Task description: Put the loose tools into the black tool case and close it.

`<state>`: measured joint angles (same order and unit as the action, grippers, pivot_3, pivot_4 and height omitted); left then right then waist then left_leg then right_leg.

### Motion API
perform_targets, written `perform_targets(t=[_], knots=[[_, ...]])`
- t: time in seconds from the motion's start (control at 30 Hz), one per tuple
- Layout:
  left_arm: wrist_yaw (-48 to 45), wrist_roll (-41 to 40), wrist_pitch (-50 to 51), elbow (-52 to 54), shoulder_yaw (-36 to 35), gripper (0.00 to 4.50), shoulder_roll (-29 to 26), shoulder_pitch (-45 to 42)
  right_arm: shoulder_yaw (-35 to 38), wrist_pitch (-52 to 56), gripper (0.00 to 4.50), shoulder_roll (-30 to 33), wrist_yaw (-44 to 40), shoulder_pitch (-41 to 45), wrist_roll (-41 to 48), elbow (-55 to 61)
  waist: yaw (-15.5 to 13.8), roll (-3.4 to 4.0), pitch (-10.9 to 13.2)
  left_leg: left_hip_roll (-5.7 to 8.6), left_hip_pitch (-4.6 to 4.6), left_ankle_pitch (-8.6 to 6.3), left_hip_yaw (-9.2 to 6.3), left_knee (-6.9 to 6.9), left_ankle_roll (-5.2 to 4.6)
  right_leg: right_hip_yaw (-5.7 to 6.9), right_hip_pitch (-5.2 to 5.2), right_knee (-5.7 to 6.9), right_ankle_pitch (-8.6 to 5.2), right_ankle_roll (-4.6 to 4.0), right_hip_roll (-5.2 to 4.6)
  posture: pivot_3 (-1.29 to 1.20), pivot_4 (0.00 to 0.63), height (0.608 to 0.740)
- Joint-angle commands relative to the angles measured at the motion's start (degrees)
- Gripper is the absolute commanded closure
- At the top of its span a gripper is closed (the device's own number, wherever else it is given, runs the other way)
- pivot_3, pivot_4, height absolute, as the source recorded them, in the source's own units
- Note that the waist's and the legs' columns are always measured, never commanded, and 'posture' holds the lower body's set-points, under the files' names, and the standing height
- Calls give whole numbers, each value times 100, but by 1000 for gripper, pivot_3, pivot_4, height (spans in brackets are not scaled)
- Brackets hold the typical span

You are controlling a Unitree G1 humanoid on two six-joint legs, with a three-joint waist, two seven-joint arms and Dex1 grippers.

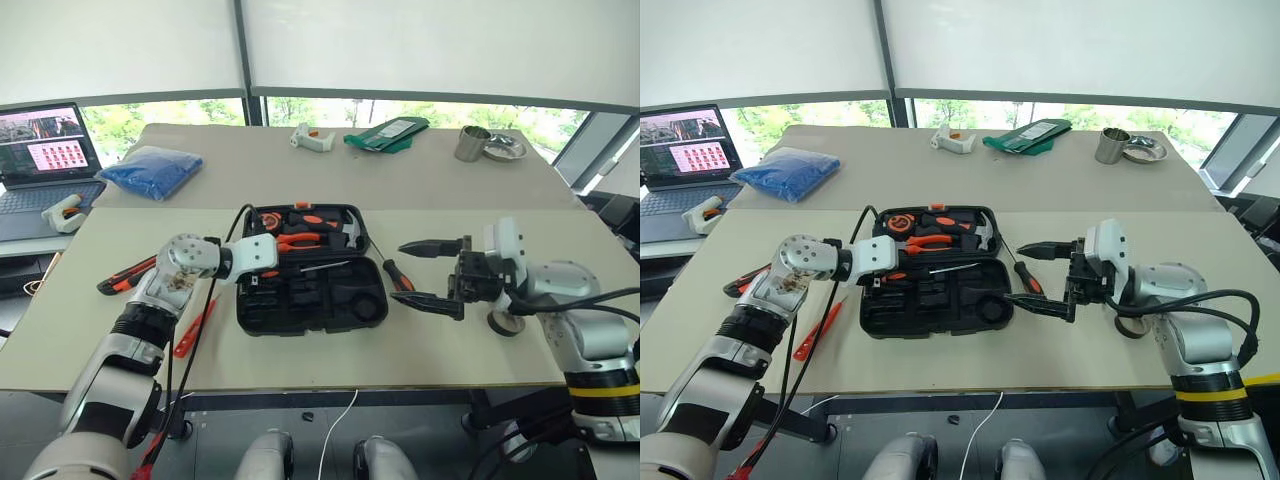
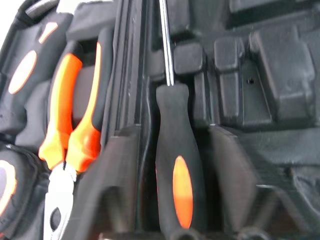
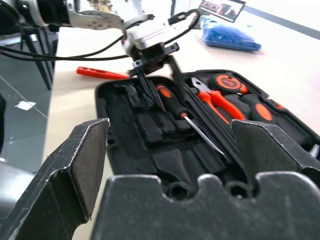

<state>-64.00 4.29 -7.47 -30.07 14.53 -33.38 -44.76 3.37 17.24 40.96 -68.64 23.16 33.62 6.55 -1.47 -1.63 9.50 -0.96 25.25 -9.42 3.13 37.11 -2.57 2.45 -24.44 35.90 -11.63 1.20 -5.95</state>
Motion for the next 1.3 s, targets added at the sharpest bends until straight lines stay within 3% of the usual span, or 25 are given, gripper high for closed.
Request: perform_targets(t=[0.03,0.1,0.13,0.23,0.43,0.83,1.0,1.03,1.1,1.3], knots=[[54,-450,310,467,-367,1216,88,22,328,481,0,-11,166,-30,538,393,-2,0,0,0,0,0,-1,1,0,0,0,0,1,0,0,0,150,740],[121,-666,567,626,-526,1216,177,75,387,610,0,-45,271,-64,664,464,-8,0,0,0,0,0,-3,4,-1,0,2,0,1,1,-1,0,150,740],[206,-745,681,661,-605,1462,239,106,418,652,0,-70,331,-80,699,478,-9,0,0,0,0,-1,-3,7,-2,1,4,0,1,4,-1,0,150,740],[425,-924,1122,749,-744,2305,428,283,475,673,0,-140,466,-137,703,491,-1,0,0,0,-1,-3,-4,12,-4,0,7,0,0,9,-1,0,150,740],[880,-729,1492,760,-633,4472,648,630,541,614,0,-175,554,-274,680,470,3,0,0,1,-1,-3,-3,17,-5,-1,7,6,0,14,1,0,150,740],[1160,-381,1651,594,-279,4472,776,811,616,589,0,-196,644,-540,591,450,-20,3,-2,0,-11,-4,-5,23,-6,-3,17,5,-2,25,-3,0,150,740],[1196,-994,1133,785,-944,4472,838,862,851,367,0,-219,1301,-775,136,276,-63,4,-3,1,-11,-4,-5,23,-5,-4,15,4,-1,25,-8,0,150,740],[1131,-1175,991,863,-1109,3975,823,884,951,313,0,-233,1431,-867,78,259,-68,3,-3,1,-10,-4,-5,23,-5,-4,14,4,0,23,-9,0,150,740],[862,-1632,676,1010,-1474,3519,761,978,1264,218,0,-310,1535,-1124,185,287,-73,2,-2,1,-6,-5,-6,23,-7,-4,11,3,7,11,-12,0,150,740],[-816,-3241,870,1670,-2376,1163,163,1662,1765,-293,0,-235,1492,-2274,-136,430,-45,5,-3,2,0,-14,-4,20,-20,-7,9,-2,8,7,-13,0,150,740]])
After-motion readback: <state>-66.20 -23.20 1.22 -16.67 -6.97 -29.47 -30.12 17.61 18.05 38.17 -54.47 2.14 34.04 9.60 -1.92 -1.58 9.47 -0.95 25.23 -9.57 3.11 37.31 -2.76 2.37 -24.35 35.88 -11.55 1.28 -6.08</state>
